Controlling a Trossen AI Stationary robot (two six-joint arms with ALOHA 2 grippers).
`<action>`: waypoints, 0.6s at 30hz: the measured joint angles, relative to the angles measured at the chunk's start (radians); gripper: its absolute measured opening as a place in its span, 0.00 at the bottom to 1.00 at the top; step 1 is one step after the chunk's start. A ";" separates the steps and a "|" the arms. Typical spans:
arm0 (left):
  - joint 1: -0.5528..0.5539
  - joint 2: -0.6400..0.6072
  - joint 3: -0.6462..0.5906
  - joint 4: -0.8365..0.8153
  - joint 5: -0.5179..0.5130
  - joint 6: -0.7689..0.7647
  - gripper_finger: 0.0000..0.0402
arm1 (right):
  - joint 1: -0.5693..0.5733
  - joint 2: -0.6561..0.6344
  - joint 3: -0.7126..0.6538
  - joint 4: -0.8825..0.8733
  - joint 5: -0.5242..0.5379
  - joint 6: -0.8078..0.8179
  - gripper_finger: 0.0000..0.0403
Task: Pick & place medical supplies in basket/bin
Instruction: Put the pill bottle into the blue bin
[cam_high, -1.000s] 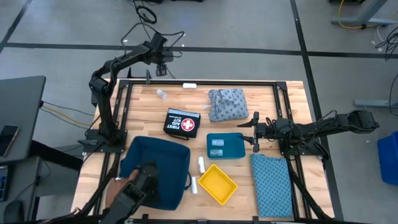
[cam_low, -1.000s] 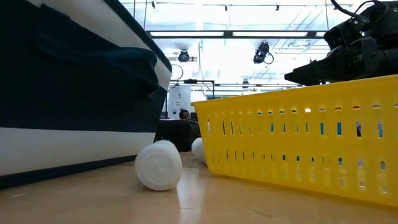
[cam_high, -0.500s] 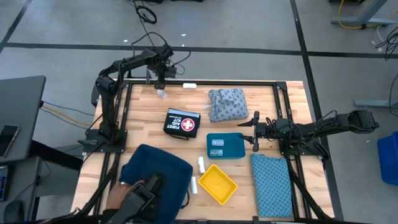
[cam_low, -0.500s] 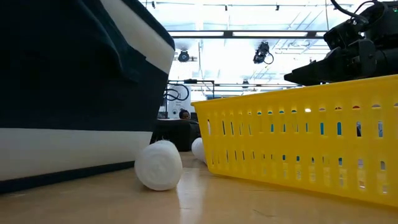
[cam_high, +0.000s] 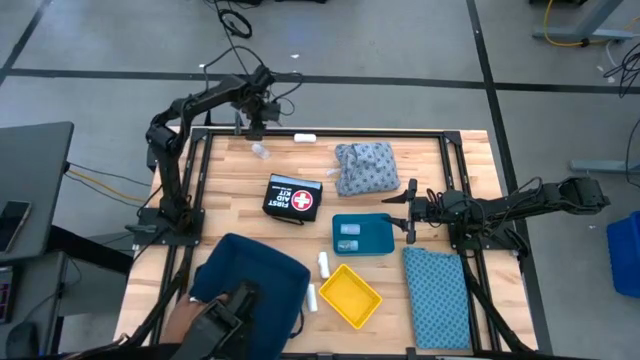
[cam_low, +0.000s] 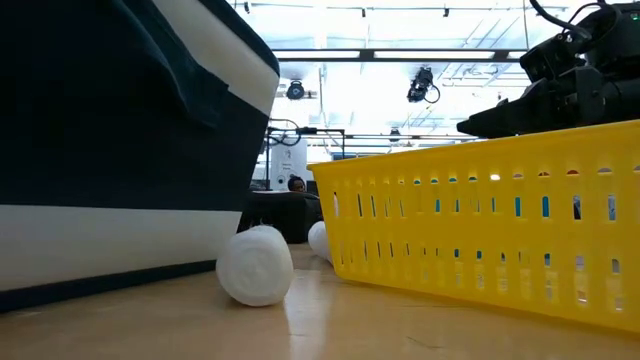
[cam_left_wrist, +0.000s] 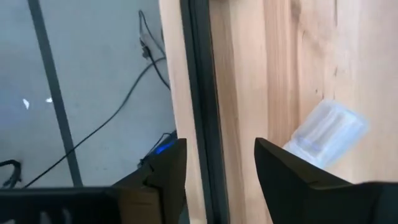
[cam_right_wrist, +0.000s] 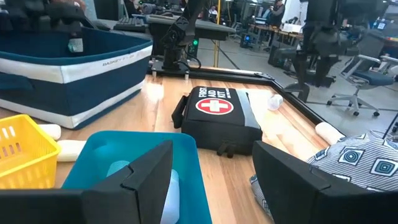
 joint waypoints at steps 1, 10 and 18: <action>0.000 -0.009 0.000 -0.004 0.008 -0.014 0.43 | 0.000 0.000 0.000 0.000 0.000 0.000 0.58; -0.043 -0.047 0.000 -0.280 0.045 -0.054 0.42 | 0.000 0.000 0.000 -0.001 0.009 0.004 0.58; -0.078 -0.030 0.000 -0.284 0.091 -0.003 0.42 | 0.000 0.000 0.000 -0.001 0.008 0.004 0.58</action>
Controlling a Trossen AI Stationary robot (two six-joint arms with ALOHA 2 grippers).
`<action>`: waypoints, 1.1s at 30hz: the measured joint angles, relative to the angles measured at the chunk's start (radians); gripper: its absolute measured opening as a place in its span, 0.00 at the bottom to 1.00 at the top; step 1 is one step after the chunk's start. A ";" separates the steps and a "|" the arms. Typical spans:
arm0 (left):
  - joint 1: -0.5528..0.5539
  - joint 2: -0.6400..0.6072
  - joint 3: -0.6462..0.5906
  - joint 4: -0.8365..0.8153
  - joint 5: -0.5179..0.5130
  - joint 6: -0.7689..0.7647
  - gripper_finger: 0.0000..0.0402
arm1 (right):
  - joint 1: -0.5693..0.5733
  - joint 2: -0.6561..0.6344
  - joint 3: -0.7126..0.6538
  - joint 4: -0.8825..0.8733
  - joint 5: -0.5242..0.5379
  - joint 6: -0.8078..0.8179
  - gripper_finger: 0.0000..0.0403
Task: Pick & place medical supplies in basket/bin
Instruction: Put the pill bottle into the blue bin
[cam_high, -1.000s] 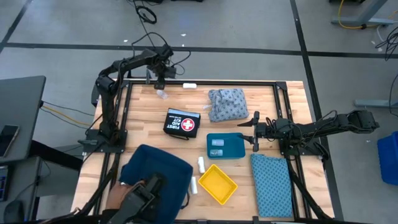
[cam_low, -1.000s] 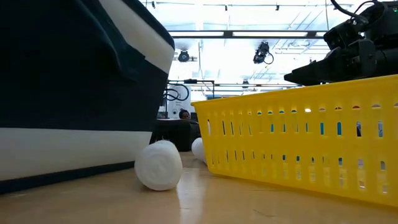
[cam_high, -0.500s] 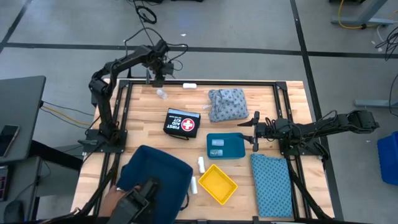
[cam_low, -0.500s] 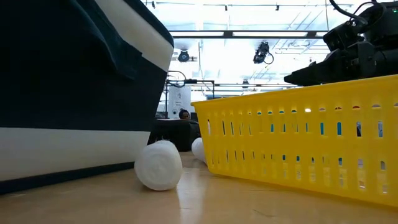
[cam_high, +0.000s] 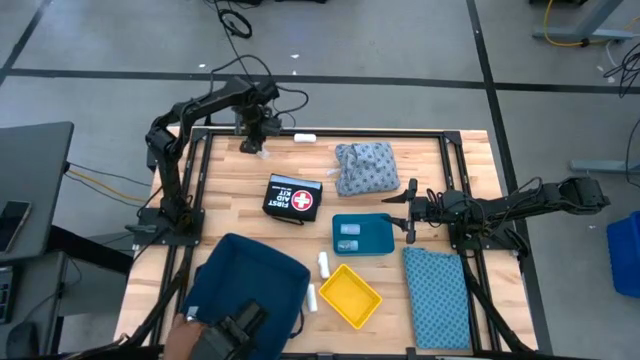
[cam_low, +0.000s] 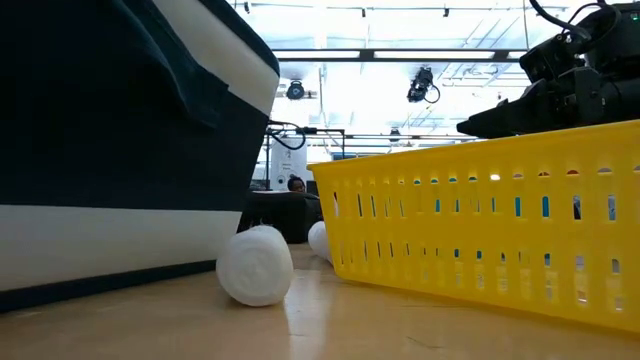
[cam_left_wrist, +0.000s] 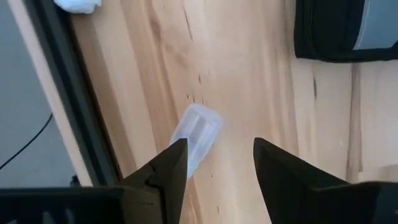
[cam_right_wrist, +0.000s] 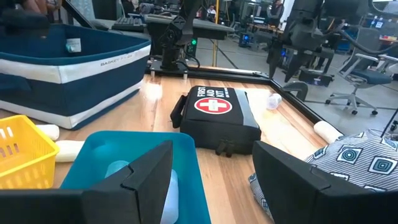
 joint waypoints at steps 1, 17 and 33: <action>-0.004 0.005 0.000 0.000 -0.001 0.005 0.43 | 0.000 0.000 0.000 0.000 0.000 0.000 0.58; -0.005 0.023 0.000 0.013 -0.066 0.040 0.68 | 0.000 0.000 0.000 0.000 -0.001 -0.023 0.58; 0.003 0.038 0.079 0.190 -0.083 0.062 0.62 | 0.000 0.000 0.000 0.000 0.007 0.002 0.58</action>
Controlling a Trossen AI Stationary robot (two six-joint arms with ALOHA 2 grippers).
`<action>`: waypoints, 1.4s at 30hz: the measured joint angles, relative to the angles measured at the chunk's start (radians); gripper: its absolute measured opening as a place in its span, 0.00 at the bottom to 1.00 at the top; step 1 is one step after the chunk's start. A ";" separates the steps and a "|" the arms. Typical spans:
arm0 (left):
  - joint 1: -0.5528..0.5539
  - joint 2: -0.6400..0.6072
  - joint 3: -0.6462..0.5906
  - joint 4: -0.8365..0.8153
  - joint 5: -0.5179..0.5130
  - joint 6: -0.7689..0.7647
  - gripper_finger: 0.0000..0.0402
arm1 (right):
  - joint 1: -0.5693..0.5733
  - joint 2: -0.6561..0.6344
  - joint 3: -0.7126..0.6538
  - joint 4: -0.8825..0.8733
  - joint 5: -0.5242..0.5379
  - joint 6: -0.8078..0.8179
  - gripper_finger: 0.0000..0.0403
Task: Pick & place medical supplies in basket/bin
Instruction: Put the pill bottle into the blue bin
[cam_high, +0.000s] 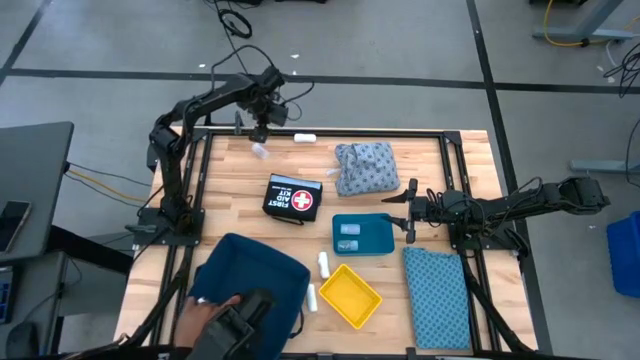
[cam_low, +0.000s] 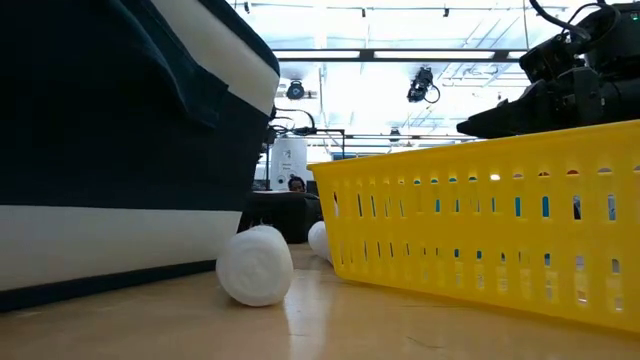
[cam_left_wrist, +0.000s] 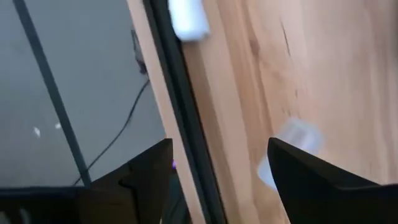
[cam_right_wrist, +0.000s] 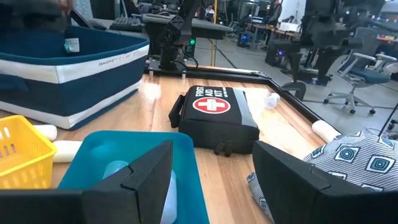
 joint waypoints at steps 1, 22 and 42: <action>0.005 0.010 0.000 -0.006 0.022 0.000 0.62 | 0.000 0.000 0.000 0.000 0.000 0.002 0.58; 0.006 0.150 -0.002 -0.235 0.116 0.023 0.60 | 0.000 0.000 0.000 0.000 0.001 -0.006 0.58; 0.024 0.234 -0.002 -0.269 0.005 -0.015 0.59 | 0.000 0.000 0.000 0.000 0.002 -0.014 0.58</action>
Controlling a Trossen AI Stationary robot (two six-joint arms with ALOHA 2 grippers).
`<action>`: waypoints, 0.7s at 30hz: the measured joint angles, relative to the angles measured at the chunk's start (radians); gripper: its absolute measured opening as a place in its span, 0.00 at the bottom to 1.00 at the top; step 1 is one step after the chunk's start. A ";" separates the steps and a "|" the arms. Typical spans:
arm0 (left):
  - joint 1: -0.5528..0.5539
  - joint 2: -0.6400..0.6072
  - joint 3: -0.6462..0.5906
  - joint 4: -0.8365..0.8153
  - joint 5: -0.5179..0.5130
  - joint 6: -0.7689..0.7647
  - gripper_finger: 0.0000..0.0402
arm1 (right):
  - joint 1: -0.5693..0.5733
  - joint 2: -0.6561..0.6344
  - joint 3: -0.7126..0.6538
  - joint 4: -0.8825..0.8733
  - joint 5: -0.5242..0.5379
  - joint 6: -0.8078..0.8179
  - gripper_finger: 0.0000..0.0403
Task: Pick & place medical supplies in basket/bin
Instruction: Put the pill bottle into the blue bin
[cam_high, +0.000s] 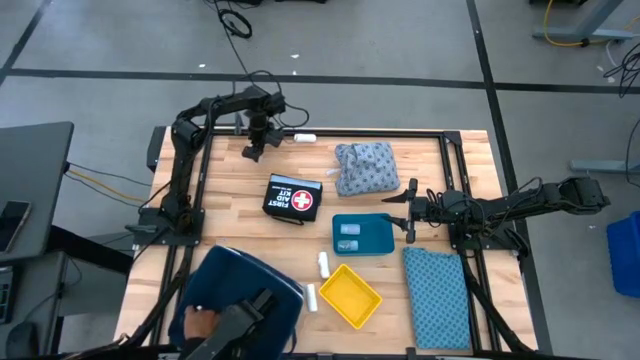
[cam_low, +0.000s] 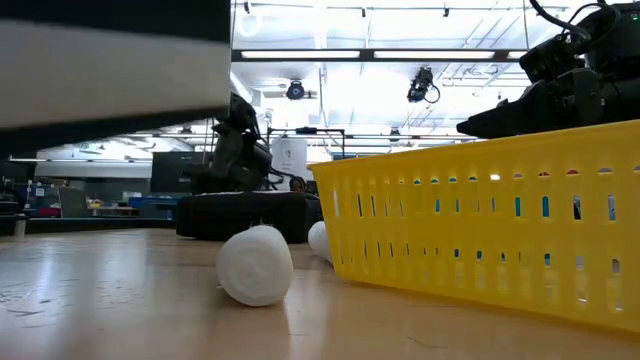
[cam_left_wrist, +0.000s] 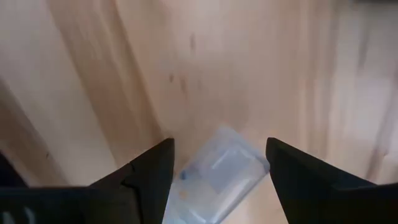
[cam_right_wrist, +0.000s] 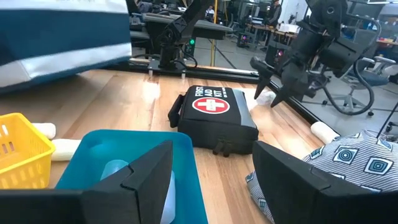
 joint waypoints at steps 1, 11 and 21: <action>0.000 0.003 0.000 0.007 -0.023 -0.002 0.59 | 0.000 0.000 0.000 0.000 0.000 0.000 0.58; -0.001 0.007 0.001 0.018 -0.128 0.096 0.31 | 0.000 0.000 0.000 0.000 0.026 -0.012 0.58; -0.035 0.011 0.068 0.022 -0.202 0.121 0.00 | 0.000 0.000 0.000 0.000 0.026 -0.011 0.58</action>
